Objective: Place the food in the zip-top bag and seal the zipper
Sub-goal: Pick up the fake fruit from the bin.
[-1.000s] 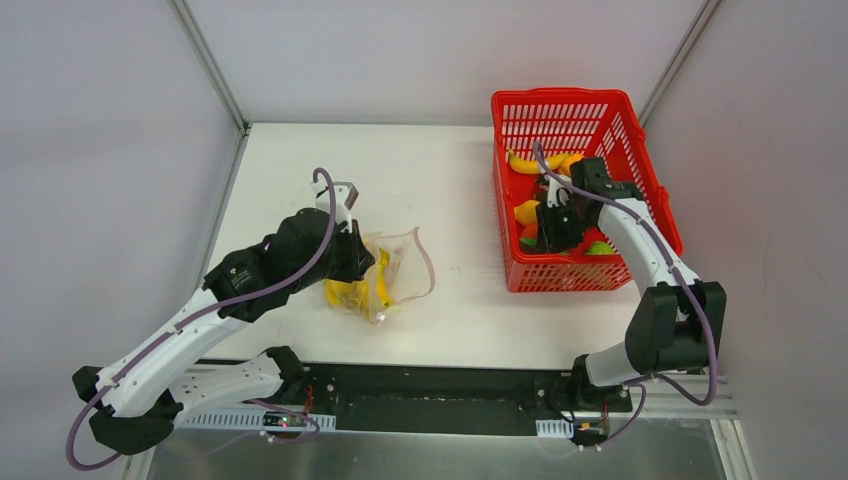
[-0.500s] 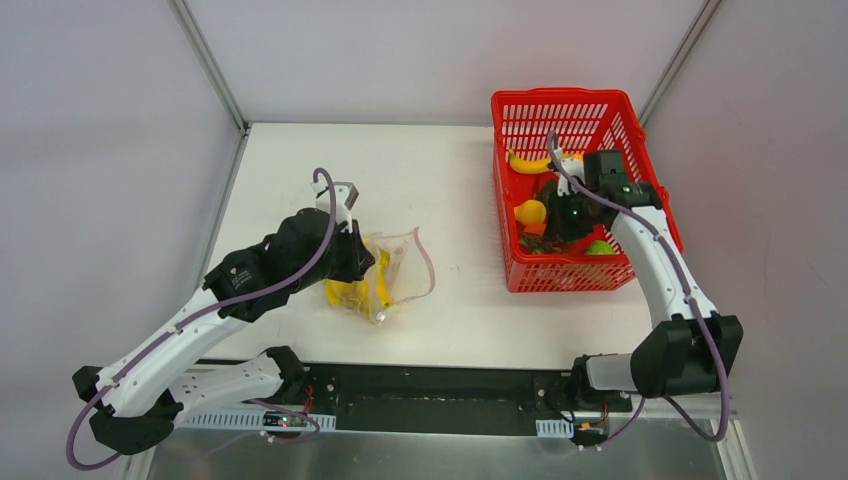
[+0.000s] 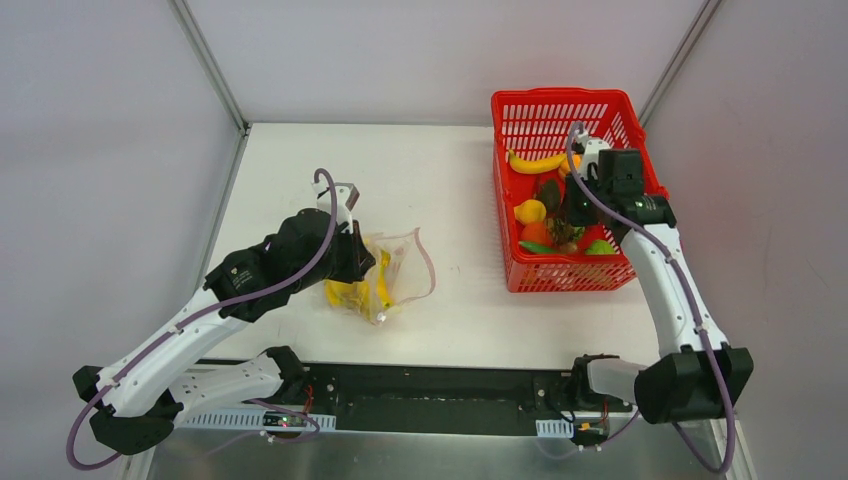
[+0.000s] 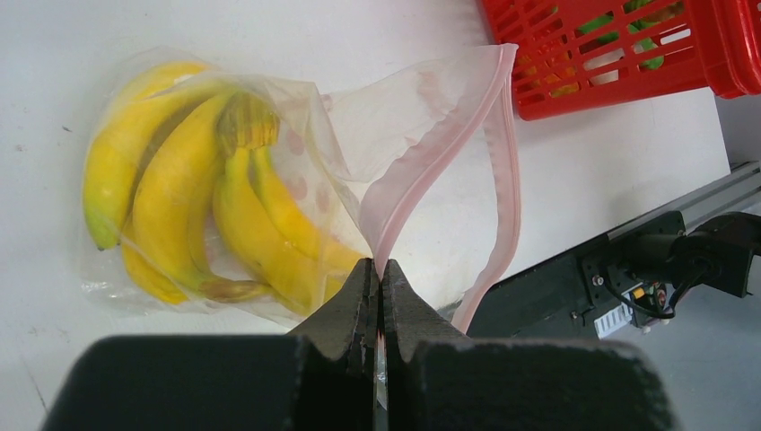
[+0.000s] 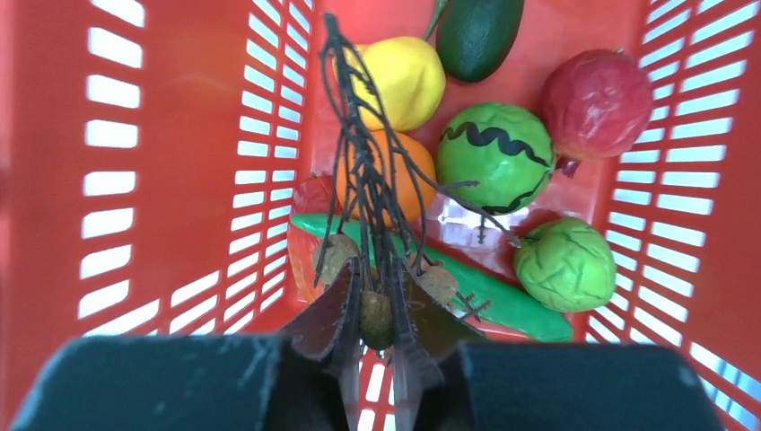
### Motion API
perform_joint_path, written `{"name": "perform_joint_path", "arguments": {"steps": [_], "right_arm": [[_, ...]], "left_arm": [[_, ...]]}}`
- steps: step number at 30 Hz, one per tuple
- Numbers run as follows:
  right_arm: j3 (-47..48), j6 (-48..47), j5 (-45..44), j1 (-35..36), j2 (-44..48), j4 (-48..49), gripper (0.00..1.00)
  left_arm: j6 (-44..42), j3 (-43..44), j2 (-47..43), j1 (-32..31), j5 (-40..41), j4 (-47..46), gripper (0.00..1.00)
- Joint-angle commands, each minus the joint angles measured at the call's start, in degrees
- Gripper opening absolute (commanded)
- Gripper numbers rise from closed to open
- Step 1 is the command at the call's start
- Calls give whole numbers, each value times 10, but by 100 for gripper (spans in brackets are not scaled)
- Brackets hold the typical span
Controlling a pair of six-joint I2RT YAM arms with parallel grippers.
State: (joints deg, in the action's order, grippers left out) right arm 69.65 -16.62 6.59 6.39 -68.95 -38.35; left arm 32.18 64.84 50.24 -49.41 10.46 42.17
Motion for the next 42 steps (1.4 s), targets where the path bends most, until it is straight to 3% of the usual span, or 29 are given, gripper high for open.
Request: {"name": "perform_joint_path", "arguments": {"steps": [1,4,8,13,21,27,31,36,39,42], "right_arm": [[-18,37,7,-3,-66,16,0],[6,41,42,-5,-130,-17,7],[63,44,66,-8,-188,-62,40],[94,31,36,-8,-174,-48,60],[144,4,16,-9,-206,-55,66],[160,-35,47,-8,-268,-49,69],[193,-62,93,-8,-318,-59,67],[215,-69,128,-8,-376,-63,57],[213,-70,127,-8,-383,-62,42],[213,-67,125,-9,-369,-60,16]], "left_arm": [[2,-5,-4,6,-12,-22,0],[2,-6,-5,6,-12,-21,0],[2,-7,-10,5,-5,-15,0],[1,-12,-24,6,12,-5,0],[-3,-8,-19,6,15,-2,0],[-4,-6,-13,6,14,-4,0],[-2,-7,-10,6,10,-6,0],[0,-7,-12,6,11,-5,0],[0,-6,-14,6,15,1,0],[0,-6,-15,5,17,2,0]]}}
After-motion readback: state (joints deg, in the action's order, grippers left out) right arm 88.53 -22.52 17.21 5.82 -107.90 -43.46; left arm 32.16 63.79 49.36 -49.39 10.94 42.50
